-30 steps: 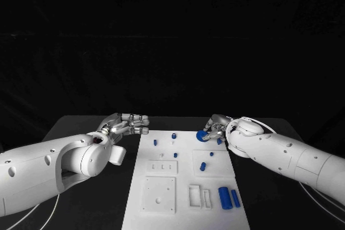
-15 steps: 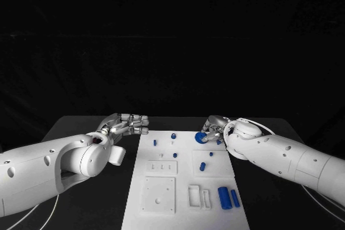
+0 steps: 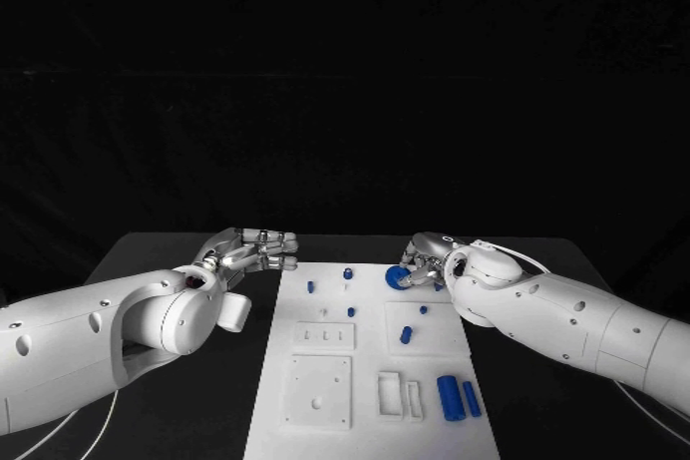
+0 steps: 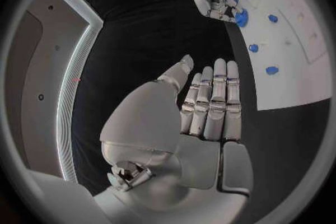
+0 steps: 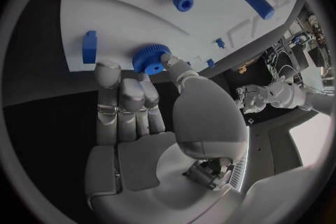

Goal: Assemble the parts on the task board

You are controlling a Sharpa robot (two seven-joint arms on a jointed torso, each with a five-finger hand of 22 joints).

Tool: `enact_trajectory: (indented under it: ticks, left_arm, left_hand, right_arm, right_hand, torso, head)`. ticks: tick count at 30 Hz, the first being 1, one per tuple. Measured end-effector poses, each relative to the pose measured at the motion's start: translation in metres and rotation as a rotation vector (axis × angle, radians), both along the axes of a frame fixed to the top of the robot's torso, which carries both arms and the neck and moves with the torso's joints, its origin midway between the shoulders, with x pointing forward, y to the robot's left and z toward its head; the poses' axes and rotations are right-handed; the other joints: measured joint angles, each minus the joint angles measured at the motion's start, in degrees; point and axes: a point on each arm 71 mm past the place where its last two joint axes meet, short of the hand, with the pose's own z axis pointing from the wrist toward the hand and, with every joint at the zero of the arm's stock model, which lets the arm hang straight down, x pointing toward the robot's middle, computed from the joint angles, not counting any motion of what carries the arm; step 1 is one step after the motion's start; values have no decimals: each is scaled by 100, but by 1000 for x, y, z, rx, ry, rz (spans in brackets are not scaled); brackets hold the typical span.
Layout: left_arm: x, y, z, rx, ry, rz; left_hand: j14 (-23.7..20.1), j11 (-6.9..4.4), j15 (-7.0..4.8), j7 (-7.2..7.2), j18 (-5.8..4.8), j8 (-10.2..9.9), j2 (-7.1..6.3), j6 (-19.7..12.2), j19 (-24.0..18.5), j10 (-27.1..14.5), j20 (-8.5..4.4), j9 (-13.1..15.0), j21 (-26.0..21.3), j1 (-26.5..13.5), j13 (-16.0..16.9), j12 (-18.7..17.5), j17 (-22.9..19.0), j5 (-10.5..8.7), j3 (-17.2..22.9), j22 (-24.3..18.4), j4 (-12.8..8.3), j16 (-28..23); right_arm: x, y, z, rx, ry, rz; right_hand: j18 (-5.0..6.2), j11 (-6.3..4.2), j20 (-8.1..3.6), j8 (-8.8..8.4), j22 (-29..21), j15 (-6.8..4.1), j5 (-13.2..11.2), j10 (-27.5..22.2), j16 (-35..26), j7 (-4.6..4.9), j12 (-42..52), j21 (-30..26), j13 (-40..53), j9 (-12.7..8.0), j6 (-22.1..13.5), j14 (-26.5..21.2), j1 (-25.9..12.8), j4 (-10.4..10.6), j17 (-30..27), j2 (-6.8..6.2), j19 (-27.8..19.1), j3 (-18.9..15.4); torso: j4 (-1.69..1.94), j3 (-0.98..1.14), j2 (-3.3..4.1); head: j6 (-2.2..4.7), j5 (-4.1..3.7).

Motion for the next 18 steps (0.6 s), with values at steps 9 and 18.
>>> enact_trajectory:
  ticks: [9,18]
  left_arm:
    - [0,1,0,0,0,1]
    - [0,1,0,0,0,1]
  left_hand:
    - [0,0,0,0,0,0,0,0,0,0,0,0,0,0,0,0,0,0,0,-4,0,0]
    - [0,0,0,0,0,0,0,0,0,0,0,0,0,0,0,0,0,0,0,-4,0,0]
  right_arm:
    - [-11,22,9,21,-44,50]
    - [-18,42,15,35,-83,83]
  right_hand:
    - [-2,0,0,0,11,0,-23,0,0,7,0,0,-1,-1,7,0,53,65,0,-53,0,1]
    - [-3,0,-12,-2,10,0,-61,0,0,7,0,0,-1,-3,7,0,53,96,0,-53,-12,32]
  torso:
    - [0,-2,1]
    - [7,-5,6]
  head:
    - [20,9]
    - [37,13]
